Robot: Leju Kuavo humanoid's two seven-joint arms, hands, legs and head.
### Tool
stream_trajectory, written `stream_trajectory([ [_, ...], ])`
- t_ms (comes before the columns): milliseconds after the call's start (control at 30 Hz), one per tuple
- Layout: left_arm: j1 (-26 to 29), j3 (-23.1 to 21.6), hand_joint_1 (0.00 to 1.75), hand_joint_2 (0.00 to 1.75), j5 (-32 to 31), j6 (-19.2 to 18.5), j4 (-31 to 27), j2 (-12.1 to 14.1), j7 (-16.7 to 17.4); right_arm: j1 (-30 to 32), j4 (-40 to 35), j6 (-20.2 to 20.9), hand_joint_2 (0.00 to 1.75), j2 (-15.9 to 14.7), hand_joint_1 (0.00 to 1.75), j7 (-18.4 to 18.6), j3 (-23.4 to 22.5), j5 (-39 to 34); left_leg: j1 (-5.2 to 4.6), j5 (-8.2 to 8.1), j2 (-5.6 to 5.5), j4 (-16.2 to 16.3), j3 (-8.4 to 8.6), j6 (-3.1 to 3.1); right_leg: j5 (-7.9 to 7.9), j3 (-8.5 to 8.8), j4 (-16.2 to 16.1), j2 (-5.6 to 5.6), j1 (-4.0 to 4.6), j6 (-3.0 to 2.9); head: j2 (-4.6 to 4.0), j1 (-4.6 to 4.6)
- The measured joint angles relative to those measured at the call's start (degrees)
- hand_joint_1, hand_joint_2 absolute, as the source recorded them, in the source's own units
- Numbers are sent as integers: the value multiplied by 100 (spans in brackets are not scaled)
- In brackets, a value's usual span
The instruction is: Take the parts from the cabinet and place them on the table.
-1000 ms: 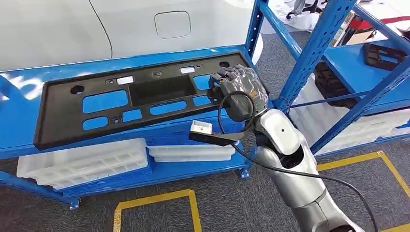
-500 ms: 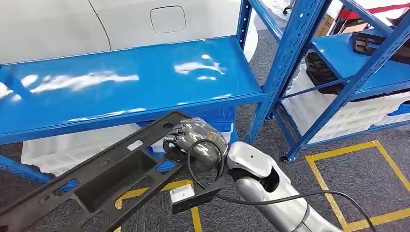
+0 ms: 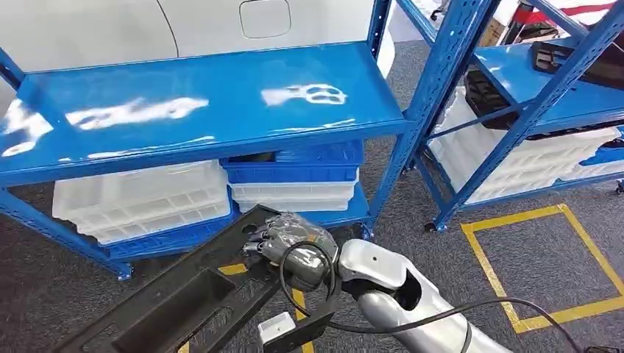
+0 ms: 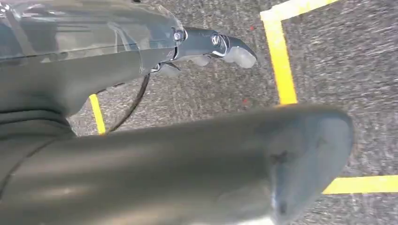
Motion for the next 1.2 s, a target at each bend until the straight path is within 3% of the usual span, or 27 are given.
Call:
stream_trajectory([
  [33,-1,2,0,0,-2,0,0,0,0,-1,0,47,175,0,175,-20,9,-80,1,43,2,2,-15,-27,-87,119,-219,3,30,-7,0,-11],
  [133,10,15,0,0,-11,-2,0,2,-7,44,24,145,175,-22,175,-72,92,-294,7,207,-12,-50,-35,-132,36,-43,-169,10,53,-79,0,-11],
  [167,11,24,0,0,-11,-2,0,2,-11,54,37,145,175,-28,175,-94,127,-309,54,108,-24,0,-82,-160,116,-103,-191,-15,-44,-114,0,-9],
  [200,14,24,0,0,-20,-9,0,2,-9,62,50,142,175,-28,175,-100,159,-313,57,-202,-21,160,-158,-183,177,-180,-191,-17,-35,-171,0,-19],
  [233,22,28,0,0,-20,-9,2,2,-11,62,61,138,175,-30,175,-109,188,-318,65,-600,-22,506,-241,-195,243,-254,-190,-21,-29,-223,0,-35],
  [267,20,31,0,0,-20,-9,2,2,-11,60,68,134,175,-31,175,-114,212,-320,70,-926,-23,929,-327,-220,307,-331,-188,-21,-25,-234,0,-35],
  [300,17,31,0,0,-20,-9,2,2,-11,62,79,134,175,-31,175,-114,238,-322,77,-1129,-22,1341,-394,-242,375,-414,-181,-21,-22,-242,0,-30],
  [333,16,33,0,0,-20,-9,2,2,-11,65,94,134,175,-37,175,-116,258,-324,88,-1161,-22,1665,-408,-262,438,-505,-173,-21,-22,-236,0,-35],
  [367,16,37,0,0,-20,-9,2,2,-11,66,103,134,175,-37,175,-114,271,-324,99,-1027,-21,1747,-329,-274,502,-577,-161,-21,-25,-226,0,-37],
  [433,12,48,0,0,-20,-9,0,4,-11,64,103,131,175,-44,175,-116,286,-326,139,-585,-20,1207,167,-294,605,-757,-120,-20,-41,-178,0,-35],
  [467,6,57,0,0,-20,-9,0,4,-11,63,103,129,175,-44,175,-116,297,-333,158,-505,-20,731,520,-301,644,-821,-83,-19,-42,-149,0,-37],
  [500,-5,59,0,0,-20,-9,2,2,-11,62,103,127,175,-44,175,-116,304,-335,177,-645,-26,231,870,-298,673,-862,-49,-19,-36,-114,0,-39],
  [533,-17,59,0,0,-20,-9,0,2,-13,50,103,125,175,-44,175,-116,310,-337,118,-791,-47,-140,1069,-267,707,-902,-14,-23,-11,-77,0,-33],
  [633,-10,79,0,0,-20,-9,2,2,-9,48,103,114,175,-44,175,-122,339,-340,72,-734,-42,-88,977,-129,860,-916,-50,-30,-19,30,0,-26],
  [667,-6,83,0,0,-20,-9,2,-4,-9,48,103,114,175,-50,175,-122,348,-342,130,-655,-15,-118,923,-38,815,-932,-23,-26,2,69,0,-17],
  [700,-14,87,0,0,-20,-9,2,-9,-5,54,103,109,175,-55,175,-122,352,-342,100,-592,8,-117,853,3,586,-998,83,-24,-26,77,0,-26],
  [733,-16,90,0,0,-22,-9,2,-11,-4,55,103,107,175,-57,175,-125,359,-342,88,-526,18,-116,770,63,213,-1099,385,-25,-28,69,0,-11],
  [767,-16,92,0,0,-28,-9,2,-11,2,56,103,107,175,-61,175,-125,370,-342,77,-451,20,-115,674,78,-168,-1236,844,-24,-31,72,0,0],
  [800,-15,94,0,0,-37,-9,2,-11,15,58,103,107,175,-70,175,-125,383,-342,68,-383,25,-109,579,84,-409,-1343,1279,-23,-25,79,0,-4],
  [833,-15,96,0,0,-48,-9,2,-11,28,68,103,103,175,-81,175,-123,391,-342,52,-313,26,-102,481,87,-491,-1397,1646,-23,-25,83,0,-6],
  [867,-14,96,0,0,-66,-9,2,-11,39,88,103,96,175,-90,175,-116,400,-340,41,-250,29,-97,393,85,-403,-1355,1780,-23,-26,84,0,-4],
  [900,-9,96,0,0,-83,-9,2,-13,50,110,103,88,175,-96,175,-112,409,-342,33,-188,30,-88,299,81,-188,-1204,1689,-23,-24,76,0,-2],
  [967,-10,96,0,0,-105,-9,2,-20,57,123,103,70,175,-101,175,-105,426,-340,25,-79,25,-62,144,61,183,-641,965,-24,-21,31,0,-6],
  [1033,-8,96,0,0,-144,-9,2,-33,81,125,94,29,175,-98,175,-94,428,-331,-14,1,14,-18,60,7,24,94,-104,-23,49,-27,0,0],
  [1067,-8,96,0,0,-162,-9,2,-39,96,132,94,3,175,-101,175,-85,431,-329,-4,71,20,-27,40,-23,-46,150,-230,-20,66,-28,0,-7],
  [1133,-3,94,0,0,-201,-9,2,-42,116,189,94,-24,175,-101,175,-68,439,-315,20,180,26,-65,23,-79,27,42,-186,-10,91,-53,0,-9],
  [1200,-3,94,0,0,-201,-9,2,-42,116,189,94,-24,175,-101,175,-68,439,-315,20,180,26,-65,23,-79,27,42,-186,-10,91,-53,0,-9],
])
